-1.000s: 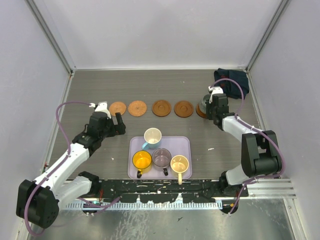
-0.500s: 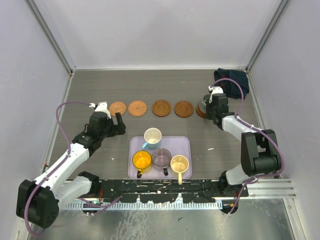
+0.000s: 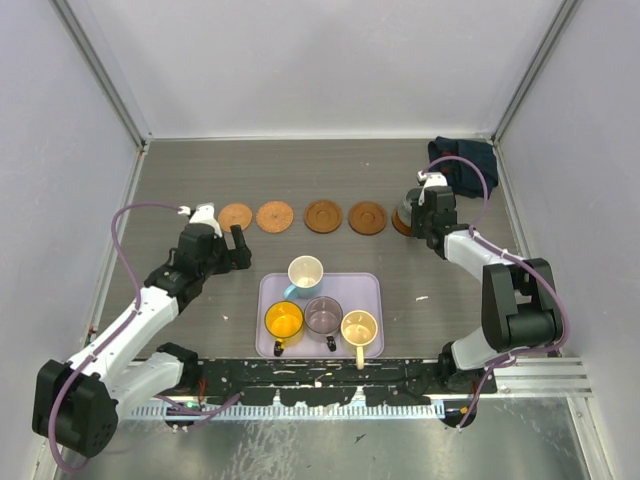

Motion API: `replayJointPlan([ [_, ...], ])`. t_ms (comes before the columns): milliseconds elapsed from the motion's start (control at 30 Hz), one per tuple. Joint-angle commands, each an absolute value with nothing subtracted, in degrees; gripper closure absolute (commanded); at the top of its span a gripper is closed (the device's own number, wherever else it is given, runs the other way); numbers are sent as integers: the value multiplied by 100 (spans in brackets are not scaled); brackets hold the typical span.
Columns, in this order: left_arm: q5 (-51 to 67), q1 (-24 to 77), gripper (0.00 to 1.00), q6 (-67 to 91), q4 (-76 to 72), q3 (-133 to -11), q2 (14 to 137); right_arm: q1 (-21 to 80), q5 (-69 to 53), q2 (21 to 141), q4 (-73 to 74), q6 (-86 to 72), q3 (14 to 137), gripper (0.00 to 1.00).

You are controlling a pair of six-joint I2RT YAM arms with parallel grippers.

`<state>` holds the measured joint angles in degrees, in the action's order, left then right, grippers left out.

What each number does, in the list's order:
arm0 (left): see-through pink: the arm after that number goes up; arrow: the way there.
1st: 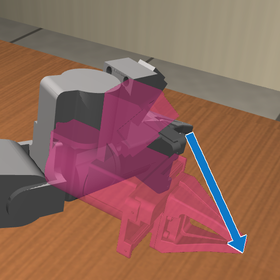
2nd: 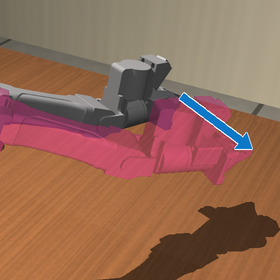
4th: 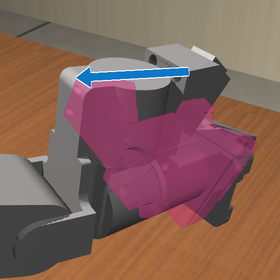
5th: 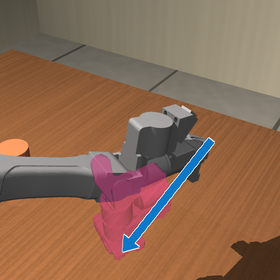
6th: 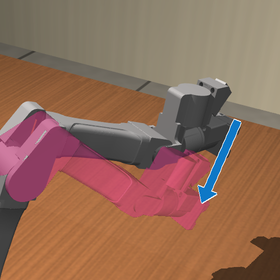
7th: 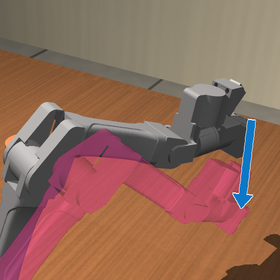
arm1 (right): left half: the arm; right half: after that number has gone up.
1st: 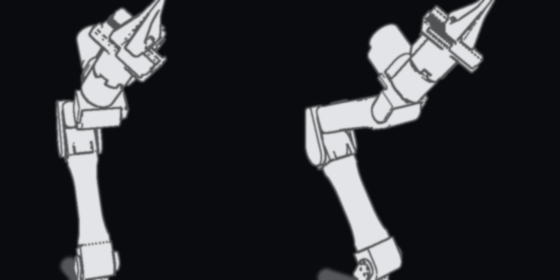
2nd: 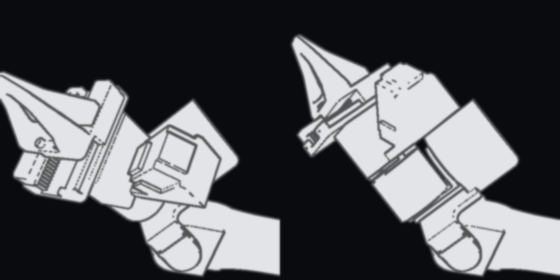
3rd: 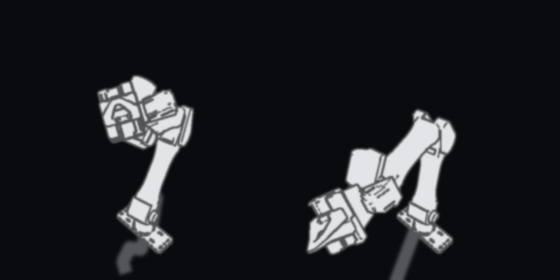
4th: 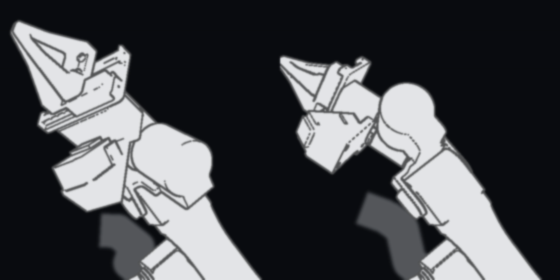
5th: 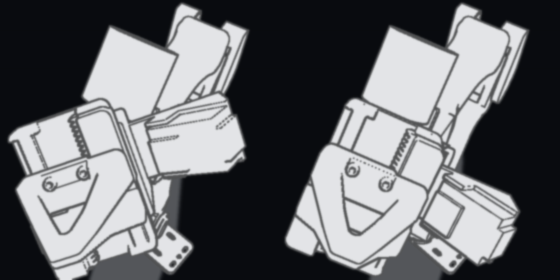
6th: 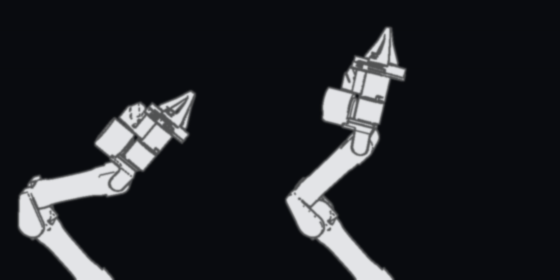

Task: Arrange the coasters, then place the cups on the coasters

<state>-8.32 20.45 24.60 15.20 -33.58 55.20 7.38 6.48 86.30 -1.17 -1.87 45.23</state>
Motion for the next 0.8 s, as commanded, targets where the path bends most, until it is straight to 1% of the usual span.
replayJointPlan([
  [0, -879, 2018, 2, 2446, 1274, -3355, 5358, 721, 666, 8508, -706, -295, 4884, 66],
  [133, -896, 2014, 2, 2452, 1283, -3332, 5328, 720, 677, 8499, -679, -307, 4859, 59],
  [467, -888, 2013, 2, 2462, 1306, -3326, 5273, 721, 737, 8311, -535, -372, 4722, 55],
  [633, -856, 2013, 2, 2472, 1314, -3305, 5253, 729, 830, 8053, -341, -483, 4646, 53],
  [767, -812, 2014, 2, 2470, 1317, -3307, 5272, 729, 920, 7718, -230, -659, 4518, 49],
])
